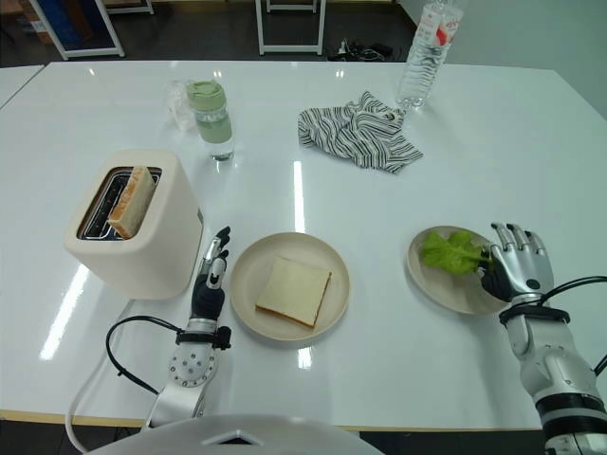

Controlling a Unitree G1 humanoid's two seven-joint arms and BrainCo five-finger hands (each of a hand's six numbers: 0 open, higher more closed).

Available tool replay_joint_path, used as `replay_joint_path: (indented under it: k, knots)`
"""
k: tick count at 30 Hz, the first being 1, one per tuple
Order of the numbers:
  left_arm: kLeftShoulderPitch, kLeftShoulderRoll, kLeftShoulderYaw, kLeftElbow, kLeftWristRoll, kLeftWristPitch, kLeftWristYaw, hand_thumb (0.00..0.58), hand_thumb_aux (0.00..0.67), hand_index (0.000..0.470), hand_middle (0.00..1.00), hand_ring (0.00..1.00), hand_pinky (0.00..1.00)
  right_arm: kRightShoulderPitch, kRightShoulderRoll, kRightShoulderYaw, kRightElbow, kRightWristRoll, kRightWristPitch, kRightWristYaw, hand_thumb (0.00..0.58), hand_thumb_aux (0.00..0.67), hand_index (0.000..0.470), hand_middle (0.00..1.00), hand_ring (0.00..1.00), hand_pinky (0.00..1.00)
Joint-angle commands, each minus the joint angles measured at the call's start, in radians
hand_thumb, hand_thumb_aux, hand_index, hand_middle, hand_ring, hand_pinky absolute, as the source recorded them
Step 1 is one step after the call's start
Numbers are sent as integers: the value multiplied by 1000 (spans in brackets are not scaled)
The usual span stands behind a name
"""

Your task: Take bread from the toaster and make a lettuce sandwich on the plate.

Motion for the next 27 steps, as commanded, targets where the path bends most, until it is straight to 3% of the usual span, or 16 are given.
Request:
replay_joint_path:
  k: [1,6,12,20,27]
  knots:
    - [-13,-8,5,48,13,-14,10,0,0,0,0,0,0,75,7,-95,-217,38,0,16,580,670,470,0,0,0]
    - [-34,-17,24,98,-10,-23,6,0,0,0,0,0,0,124,57,-130,-428,66,-29,61,580,670,470,0,0,0]
    - [-47,-19,30,126,-10,-30,6,0,0,0,0,0,0,91,134,-17,-539,40,-90,131,580,670,470,0,0,0]
    - [-53,-21,34,145,-14,-34,1,0,0,0,0,0,0,44,282,216,-548,-33,-164,207,580,670,470,0,0,0]
    - [-50,-25,29,144,-12,-30,-1,0,0,0,0,0,0,15,343,319,-458,-103,-189,217,580,670,470,0,0,0]
